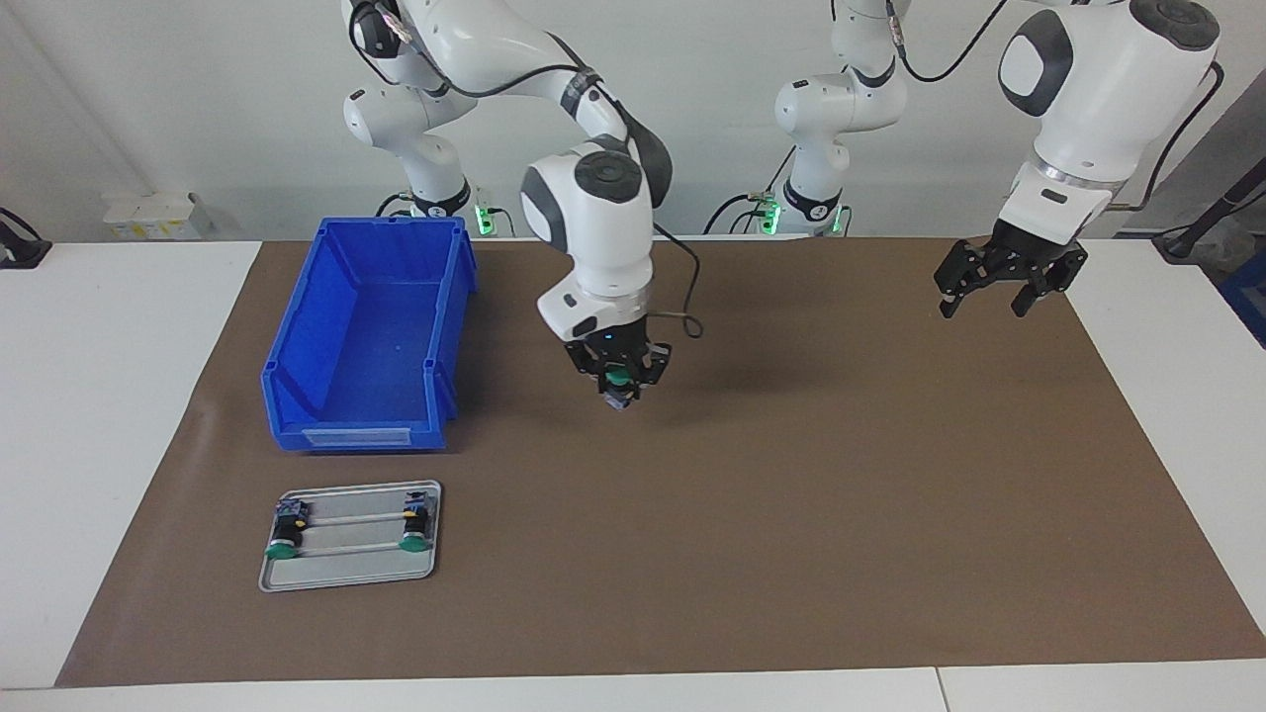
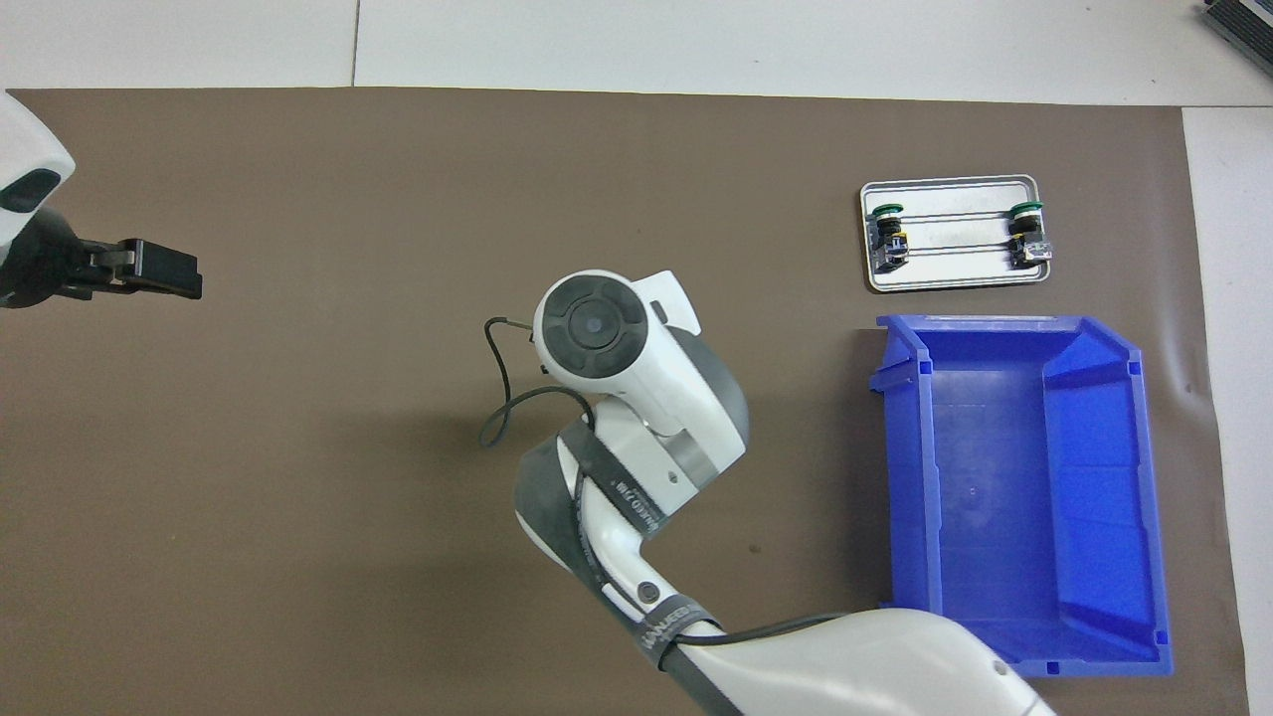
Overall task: Place and press button with both arms
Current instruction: 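Carry the green button with the right gripper over the blue bin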
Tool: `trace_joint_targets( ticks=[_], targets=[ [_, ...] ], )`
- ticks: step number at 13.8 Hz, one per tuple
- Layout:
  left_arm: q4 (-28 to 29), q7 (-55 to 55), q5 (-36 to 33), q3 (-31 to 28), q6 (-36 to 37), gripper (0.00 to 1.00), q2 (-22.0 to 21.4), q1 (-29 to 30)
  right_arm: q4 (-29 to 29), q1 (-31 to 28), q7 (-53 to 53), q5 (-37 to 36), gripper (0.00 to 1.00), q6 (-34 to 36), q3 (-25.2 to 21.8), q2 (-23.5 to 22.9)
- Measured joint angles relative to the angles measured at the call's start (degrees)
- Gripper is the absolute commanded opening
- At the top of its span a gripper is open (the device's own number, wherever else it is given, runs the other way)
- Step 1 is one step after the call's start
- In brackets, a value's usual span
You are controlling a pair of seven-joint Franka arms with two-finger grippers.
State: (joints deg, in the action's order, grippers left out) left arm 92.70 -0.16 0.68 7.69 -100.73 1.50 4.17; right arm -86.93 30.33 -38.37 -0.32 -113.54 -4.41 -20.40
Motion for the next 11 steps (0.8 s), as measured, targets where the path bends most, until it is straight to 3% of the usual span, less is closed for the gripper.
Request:
trace_joint_targets(
  ticks=[6, 11],
  targets=[
    [-0.97, 0.88, -1.79, 0.09, 0.43, 1.0, -0.01, 0.01, -1.42, -17.07, 30.02, 0.12, 0.0, 6.41, -0.1, 4.47],
    [-0.52, 0.96, -1.81, 0.12, 2.13, 1.0, -0.01, 0.01, -13.23, -23.64, 40.12, 0.16, 0.0, 6.69, -0.1, 10.29]
  ],
)
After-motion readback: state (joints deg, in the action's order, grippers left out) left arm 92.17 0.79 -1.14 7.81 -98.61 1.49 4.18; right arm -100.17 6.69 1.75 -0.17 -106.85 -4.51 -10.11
